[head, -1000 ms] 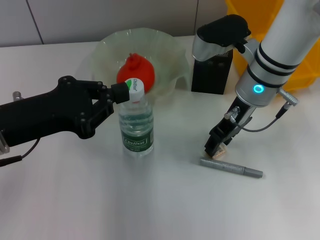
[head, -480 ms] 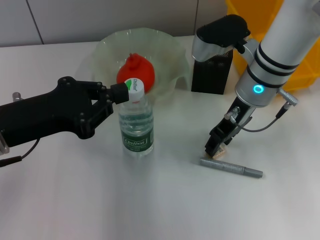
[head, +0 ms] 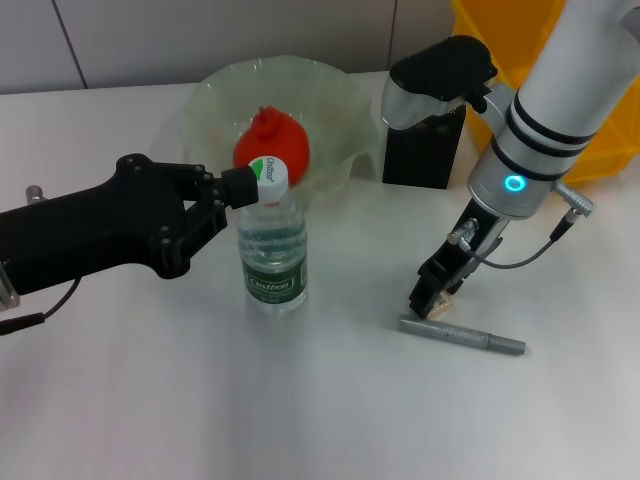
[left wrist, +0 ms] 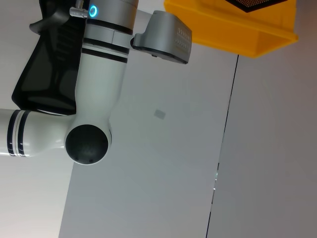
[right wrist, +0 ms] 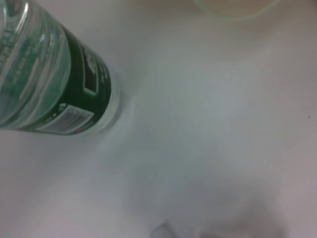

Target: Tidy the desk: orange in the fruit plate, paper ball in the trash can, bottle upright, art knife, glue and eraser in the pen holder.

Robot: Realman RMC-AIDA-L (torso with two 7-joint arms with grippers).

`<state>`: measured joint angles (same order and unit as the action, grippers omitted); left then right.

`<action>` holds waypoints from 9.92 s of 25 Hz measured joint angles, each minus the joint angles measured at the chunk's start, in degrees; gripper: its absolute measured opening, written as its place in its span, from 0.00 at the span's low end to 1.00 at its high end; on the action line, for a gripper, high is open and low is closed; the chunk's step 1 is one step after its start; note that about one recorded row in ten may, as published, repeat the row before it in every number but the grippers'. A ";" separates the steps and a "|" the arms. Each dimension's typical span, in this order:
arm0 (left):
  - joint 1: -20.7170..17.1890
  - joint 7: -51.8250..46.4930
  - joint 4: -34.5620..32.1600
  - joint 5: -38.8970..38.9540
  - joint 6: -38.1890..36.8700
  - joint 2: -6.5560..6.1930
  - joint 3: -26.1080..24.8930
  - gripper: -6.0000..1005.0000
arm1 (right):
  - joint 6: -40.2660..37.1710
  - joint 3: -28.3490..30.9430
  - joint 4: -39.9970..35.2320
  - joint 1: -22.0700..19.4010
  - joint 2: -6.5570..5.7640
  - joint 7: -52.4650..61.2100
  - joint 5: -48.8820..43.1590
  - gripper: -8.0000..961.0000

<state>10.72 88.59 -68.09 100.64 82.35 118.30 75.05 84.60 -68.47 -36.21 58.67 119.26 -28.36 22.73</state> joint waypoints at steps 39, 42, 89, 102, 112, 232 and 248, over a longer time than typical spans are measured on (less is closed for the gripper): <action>-0.09 0.00 0.46 0.00 0.00 -0.09 -0.35 0.01 | 0.03 0.00 0.02 0.01 0.00 -1.51 0.21 0.32; -0.09 0.45 0.73 0.01 0.24 -0.08 -0.44 0.01 | 0.04 0.00 0.02 0.02 0.00 -1.50 0.21 0.32; -0.03 1.32 1.58 -0.01 2.07 0.00 -1.25 0.01 | -0.60 -1.67 2.32 1.62 0.26 -1.99 1.90 0.53; -0.03 1.37 2.26 0.00 2.12 0.00 -1.32 0.01 | -1.30 -2.98 2.47 1.59 0.27 -1.88 2.47 0.56; 0.02 1.41 2.26 0.05 2.19 0.00 -1.62 0.01 | -1.29 -3.00 2.08 2.10 0.26 -1.86 2.49 0.56; 0.40 1.96 3.22 0.43 2.99 0.09 -2.74 0.01 | 0.17 -7.92 -9.20 -3.38 0.40 0.66 5.37 0.27; 0.82 1.67 3.22 0.49 3.10 0.09 -2.81 0.01 | 6.36 -7.46 -27.37 -9.70 0.07 2.65 5.49 0.27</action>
<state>11.54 90.26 -64.86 101.13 85.46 118.39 72.24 90.96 -75.93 -63.57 48.97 119.33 -25.71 28.22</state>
